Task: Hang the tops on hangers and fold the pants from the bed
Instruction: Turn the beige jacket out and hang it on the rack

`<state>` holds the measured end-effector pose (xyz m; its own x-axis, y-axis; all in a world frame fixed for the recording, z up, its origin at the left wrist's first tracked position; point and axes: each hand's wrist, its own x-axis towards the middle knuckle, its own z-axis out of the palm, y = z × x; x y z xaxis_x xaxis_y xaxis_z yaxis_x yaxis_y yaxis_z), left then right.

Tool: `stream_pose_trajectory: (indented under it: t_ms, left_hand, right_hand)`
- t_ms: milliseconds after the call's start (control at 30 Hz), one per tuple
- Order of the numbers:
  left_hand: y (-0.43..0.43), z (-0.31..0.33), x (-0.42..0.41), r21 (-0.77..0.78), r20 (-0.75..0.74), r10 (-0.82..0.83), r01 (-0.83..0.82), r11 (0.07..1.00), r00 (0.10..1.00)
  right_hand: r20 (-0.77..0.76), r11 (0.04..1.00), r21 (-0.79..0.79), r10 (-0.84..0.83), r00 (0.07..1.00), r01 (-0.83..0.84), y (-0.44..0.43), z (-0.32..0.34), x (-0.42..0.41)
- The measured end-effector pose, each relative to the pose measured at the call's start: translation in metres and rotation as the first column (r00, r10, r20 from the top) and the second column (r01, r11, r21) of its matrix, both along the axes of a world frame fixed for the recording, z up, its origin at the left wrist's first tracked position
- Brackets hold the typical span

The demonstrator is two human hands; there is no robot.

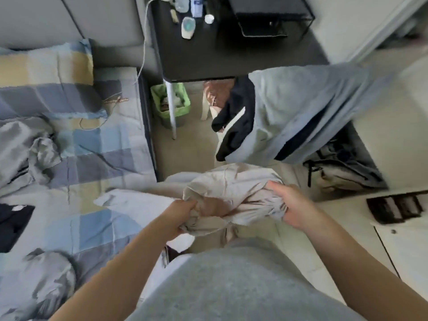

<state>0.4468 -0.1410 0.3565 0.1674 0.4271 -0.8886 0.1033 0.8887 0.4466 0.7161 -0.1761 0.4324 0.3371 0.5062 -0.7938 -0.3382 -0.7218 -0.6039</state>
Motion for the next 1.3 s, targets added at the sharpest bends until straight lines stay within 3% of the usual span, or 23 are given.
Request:
stream_pose_trajectory:
  t_ms: [200,367,533,667,933,1133,1300]
  left_hand:
    - [0.029,0.047,0.137,0.031,0.188,-0.105,0.101,0.994,0.977]
    - [0.043,0.085,0.268,0.055,0.318,-0.178,0.169,0.984,0.931]
    - [0.064,0.121,0.394,0.153,0.453,-0.299,0.257,0.954,0.840]
    - [0.088,0.158,0.481,0.247,0.552,-0.321,0.217,0.945,0.770]
    - [0.157,0.240,0.614,0.390,0.572,-0.383,0.170,0.905,0.725]
    - [0.225,0.315,0.706,0.525,0.598,-0.506,0.173,0.834,0.622]
    - [0.275,0.389,0.767,0.656,0.557,-0.650,0.205,0.726,0.518]
  right_hand:
    - [-0.132,0.902,0.123,-0.398,0.908,0.413,-0.031,0.029,0.107]
    - [-0.230,0.796,0.224,-0.518,0.824,0.563,-0.037,0.063,0.205]
    - [-0.166,0.734,0.350,-0.562,0.810,0.582,-0.037,0.102,0.308]
    - [-0.127,0.712,0.457,-0.540,0.832,0.533,-0.033,0.130,0.383]
    - [-0.024,0.598,0.664,-0.583,0.812,0.449,0.017,0.200,0.494]
    - [0.076,0.495,0.785,-0.674,0.735,0.373,0.071,0.272,0.552]
    - [0.124,0.407,0.835,-0.795,0.594,0.370,0.118,0.339,0.590]
